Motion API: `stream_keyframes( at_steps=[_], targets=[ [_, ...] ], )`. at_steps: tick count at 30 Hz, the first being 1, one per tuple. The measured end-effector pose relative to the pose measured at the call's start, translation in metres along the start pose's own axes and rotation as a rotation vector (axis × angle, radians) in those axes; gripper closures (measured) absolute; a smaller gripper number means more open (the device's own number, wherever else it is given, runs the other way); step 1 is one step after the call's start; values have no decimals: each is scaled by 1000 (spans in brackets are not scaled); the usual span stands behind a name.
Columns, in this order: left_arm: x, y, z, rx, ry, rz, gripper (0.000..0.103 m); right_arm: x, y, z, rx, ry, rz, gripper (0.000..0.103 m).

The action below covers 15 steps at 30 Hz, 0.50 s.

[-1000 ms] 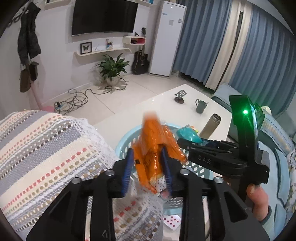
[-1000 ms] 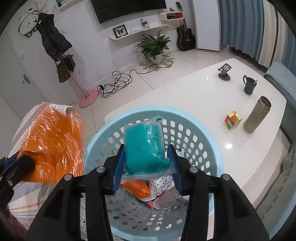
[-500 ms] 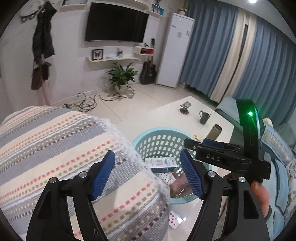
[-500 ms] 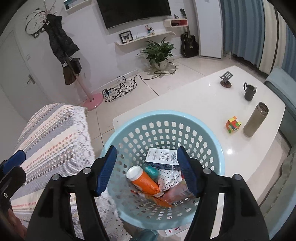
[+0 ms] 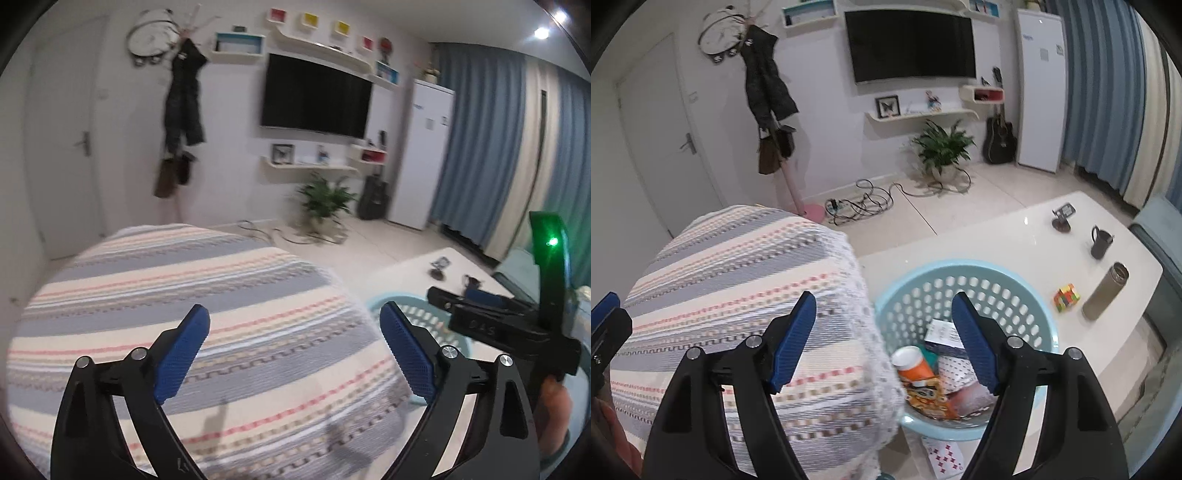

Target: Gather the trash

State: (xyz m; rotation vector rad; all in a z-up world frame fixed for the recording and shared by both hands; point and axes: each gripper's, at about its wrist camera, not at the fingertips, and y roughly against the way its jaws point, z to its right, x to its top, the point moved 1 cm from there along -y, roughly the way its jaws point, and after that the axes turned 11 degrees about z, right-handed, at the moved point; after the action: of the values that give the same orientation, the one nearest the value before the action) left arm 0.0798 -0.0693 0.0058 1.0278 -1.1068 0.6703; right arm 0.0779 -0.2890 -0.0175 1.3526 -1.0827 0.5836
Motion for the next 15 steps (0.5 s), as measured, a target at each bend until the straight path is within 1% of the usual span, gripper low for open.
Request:
stream_keyframes(
  at_steps=[1,4,8,11,15],
  targets=[
    [0,4,-3,8,-1,5,12,0,3,-5,3,5,11,30],
    [0,22,-10,66,-11,40,12,-2,14,-18,5,15,49,30],
    [0,43,-12,105,-23,92,9,-6,25,-26,3,8,87,30],
    [-3,52,-11,117,-30,111,8,-11,32,-29,-22,17,108,30],
    [-10,57,-15,126,-24,104,8,-18,39,-33,-45,28,132,30]
  ],
)
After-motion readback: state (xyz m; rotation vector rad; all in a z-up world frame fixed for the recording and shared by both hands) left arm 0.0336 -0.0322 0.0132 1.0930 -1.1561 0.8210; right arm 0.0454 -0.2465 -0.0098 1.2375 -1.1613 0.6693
